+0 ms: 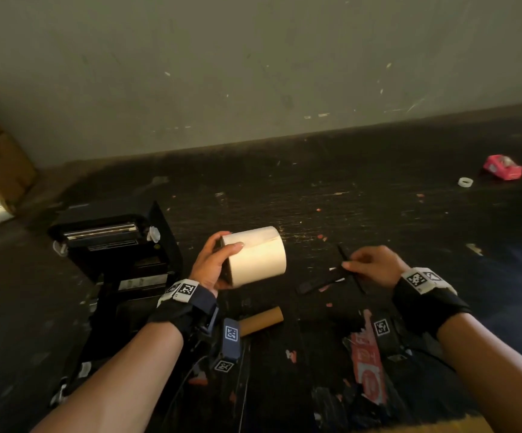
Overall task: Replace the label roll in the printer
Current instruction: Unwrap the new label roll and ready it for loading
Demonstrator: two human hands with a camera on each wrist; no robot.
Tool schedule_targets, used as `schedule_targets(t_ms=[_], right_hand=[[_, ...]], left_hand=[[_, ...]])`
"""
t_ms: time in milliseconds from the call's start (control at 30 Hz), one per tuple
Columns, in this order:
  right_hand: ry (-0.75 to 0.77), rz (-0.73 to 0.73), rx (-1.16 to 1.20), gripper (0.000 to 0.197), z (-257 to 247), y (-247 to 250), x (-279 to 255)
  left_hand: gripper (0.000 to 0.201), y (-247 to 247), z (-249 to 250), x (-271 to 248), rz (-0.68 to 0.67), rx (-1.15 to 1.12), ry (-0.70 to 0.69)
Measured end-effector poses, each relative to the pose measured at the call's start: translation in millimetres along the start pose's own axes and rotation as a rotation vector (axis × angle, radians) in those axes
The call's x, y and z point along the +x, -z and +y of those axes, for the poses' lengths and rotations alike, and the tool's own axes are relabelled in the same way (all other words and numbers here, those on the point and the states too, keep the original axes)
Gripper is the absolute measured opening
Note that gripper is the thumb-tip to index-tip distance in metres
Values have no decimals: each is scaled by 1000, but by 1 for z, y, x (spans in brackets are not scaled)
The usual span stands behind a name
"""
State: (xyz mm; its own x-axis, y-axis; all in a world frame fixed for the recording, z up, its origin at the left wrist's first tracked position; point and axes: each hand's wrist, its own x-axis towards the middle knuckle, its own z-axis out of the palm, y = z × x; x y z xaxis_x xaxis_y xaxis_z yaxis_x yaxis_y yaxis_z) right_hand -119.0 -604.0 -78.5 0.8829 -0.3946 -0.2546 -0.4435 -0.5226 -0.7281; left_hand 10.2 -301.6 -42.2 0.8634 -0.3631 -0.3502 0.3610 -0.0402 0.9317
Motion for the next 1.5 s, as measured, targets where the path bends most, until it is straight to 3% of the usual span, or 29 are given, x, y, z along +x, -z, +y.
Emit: schedule_targets(t_ms=[133, 333, 800, 933, 1133, 1333, 1500], right_hand=[[91, 172, 275, 33, -23, 21, -9], [205, 306, 371, 27, -53, 16, -21], [226, 222, 454, 32, -53, 1, -19], [223, 227, 426, 29, -56, -2, -18], [300, 166, 312, 34, -82, -11, -22], [391, 62, 370, 19, -105, -41, -32], [348, 65, 370, 34, -108, -44, -32]], left_hand=[[30, 3, 7, 0, -3, -62, -19], [33, 0, 13, -9, -64, -104, -49], [31, 8, 17, -13, -110, -169, -69], [45, 10, 16, -13, -155, -167, -66], [42, 2, 17, -13, -194, -161, -68], [46, -7, 21, -15, -241, -160, -66], [46, -6, 22, -15, -237, -176, -62]])
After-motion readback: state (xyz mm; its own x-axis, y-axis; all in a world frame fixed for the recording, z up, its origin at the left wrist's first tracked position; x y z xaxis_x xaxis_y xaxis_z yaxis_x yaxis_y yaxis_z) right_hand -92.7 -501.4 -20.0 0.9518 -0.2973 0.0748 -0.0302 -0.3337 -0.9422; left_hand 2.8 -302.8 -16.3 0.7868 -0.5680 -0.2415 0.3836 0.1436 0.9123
